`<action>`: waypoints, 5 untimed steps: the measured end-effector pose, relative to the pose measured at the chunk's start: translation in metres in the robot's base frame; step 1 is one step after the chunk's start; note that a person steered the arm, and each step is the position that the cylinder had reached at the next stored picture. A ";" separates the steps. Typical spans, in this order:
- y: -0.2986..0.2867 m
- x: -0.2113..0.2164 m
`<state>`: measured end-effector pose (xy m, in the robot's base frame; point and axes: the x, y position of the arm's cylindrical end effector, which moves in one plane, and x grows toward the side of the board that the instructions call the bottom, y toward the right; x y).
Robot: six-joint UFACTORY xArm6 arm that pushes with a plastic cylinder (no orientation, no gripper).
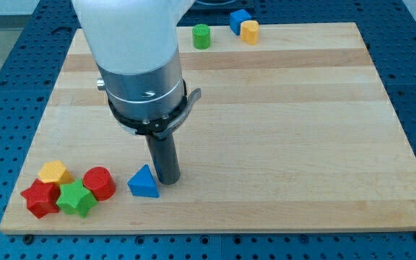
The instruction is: Push the blue triangle closer to the red circle
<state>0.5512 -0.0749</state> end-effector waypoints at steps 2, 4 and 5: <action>-0.023 0.031; -0.024 0.027; -0.036 0.027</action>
